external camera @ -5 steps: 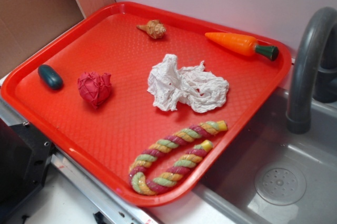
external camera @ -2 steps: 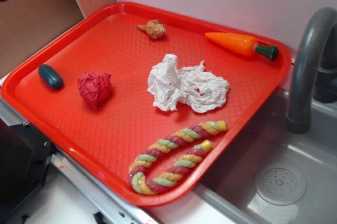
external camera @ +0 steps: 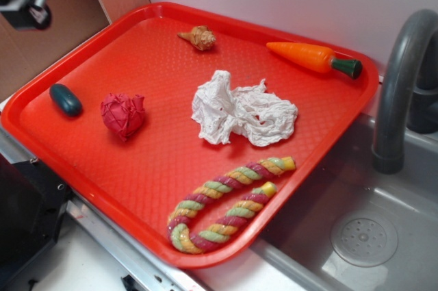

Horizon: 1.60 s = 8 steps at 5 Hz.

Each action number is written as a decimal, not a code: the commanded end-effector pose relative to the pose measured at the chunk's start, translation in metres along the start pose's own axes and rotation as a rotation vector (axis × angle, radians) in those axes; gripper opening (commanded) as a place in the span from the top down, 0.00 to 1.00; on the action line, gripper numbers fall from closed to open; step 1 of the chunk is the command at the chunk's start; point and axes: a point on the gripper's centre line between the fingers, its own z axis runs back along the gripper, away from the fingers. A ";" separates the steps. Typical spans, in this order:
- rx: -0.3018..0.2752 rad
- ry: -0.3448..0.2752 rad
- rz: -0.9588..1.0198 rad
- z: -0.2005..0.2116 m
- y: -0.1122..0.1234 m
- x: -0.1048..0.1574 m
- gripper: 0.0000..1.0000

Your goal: Grab the plastic pickle.

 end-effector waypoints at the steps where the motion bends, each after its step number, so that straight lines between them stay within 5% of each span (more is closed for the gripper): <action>1: 0.003 -0.046 0.205 -0.044 0.026 0.010 0.00; 3: -0.044 0.032 0.233 -0.084 0.021 0.014 0.00; 5: -0.204 0.106 0.203 -0.104 0.025 0.019 0.00; 6: -0.212 0.069 0.200 -0.104 0.027 0.021 0.00; 8: -0.121 0.047 0.160 -0.121 0.014 0.038 0.00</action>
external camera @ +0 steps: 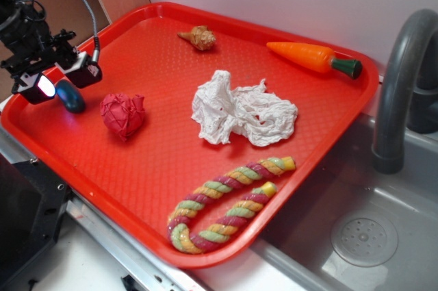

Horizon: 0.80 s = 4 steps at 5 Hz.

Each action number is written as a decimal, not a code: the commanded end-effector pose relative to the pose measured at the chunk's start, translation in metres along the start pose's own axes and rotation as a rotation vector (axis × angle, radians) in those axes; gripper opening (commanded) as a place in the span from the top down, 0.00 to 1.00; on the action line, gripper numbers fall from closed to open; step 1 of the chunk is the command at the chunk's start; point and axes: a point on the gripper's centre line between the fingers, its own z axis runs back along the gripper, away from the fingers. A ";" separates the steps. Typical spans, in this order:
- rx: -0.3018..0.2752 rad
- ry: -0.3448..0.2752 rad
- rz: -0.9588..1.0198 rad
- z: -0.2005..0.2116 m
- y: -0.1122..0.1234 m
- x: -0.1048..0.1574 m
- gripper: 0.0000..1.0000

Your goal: Grab the plastic pickle.

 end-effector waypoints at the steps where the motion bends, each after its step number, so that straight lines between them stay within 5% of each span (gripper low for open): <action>1: 0.093 -0.050 -0.044 -0.011 -0.016 0.019 0.00; 2: 0.131 -0.062 -0.066 -0.013 -0.019 0.019 1.00; 3: 0.180 -0.049 -0.149 -0.009 -0.023 0.017 1.00; 4: 0.250 0.058 -0.360 0.009 -0.040 0.008 1.00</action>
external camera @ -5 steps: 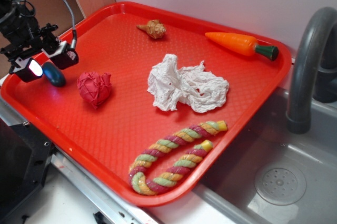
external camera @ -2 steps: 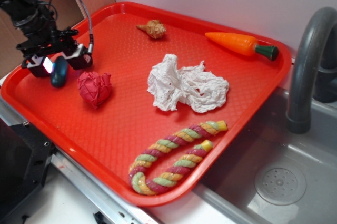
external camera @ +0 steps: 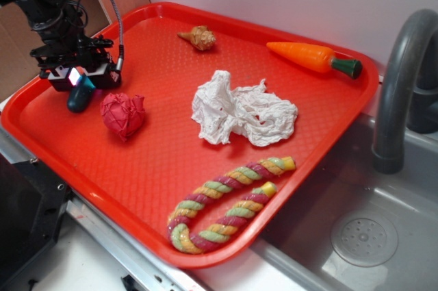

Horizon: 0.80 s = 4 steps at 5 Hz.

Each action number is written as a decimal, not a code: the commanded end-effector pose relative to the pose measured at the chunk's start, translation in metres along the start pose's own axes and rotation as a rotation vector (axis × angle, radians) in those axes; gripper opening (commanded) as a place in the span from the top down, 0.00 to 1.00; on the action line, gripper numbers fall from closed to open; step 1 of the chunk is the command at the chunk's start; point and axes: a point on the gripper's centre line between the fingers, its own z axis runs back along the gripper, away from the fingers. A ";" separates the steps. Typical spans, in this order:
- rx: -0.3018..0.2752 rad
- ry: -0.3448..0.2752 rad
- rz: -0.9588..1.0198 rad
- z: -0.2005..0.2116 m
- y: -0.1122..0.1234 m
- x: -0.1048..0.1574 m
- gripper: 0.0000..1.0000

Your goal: Grab the plastic pickle.

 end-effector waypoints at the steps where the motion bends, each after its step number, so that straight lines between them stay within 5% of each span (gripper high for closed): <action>1: 0.073 0.053 -0.391 0.071 -0.033 -0.007 1.00; 4: -0.004 -0.047 -0.705 0.170 -0.096 -0.035 1.00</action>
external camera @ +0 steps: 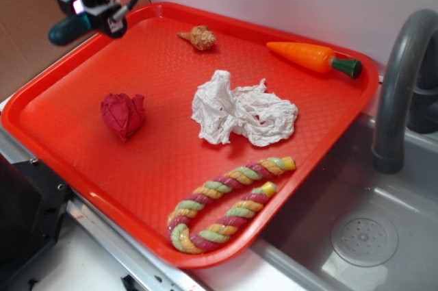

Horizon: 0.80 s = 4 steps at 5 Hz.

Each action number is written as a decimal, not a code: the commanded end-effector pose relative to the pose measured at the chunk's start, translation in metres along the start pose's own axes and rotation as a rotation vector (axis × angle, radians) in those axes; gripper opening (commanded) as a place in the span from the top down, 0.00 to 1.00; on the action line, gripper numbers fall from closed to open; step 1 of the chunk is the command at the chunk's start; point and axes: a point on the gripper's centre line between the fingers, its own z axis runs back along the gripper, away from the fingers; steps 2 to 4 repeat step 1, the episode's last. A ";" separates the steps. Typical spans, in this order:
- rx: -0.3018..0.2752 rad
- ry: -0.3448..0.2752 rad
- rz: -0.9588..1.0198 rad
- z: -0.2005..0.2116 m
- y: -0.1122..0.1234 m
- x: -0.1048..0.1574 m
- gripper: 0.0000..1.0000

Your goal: Grab the plastic pickle.

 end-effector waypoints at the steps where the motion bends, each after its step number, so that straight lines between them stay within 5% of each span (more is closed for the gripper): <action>1: -0.011 -0.032 -0.193 0.035 -0.021 -0.014 1.00; 4: -0.011 -0.032 -0.193 0.035 -0.021 -0.014 1.00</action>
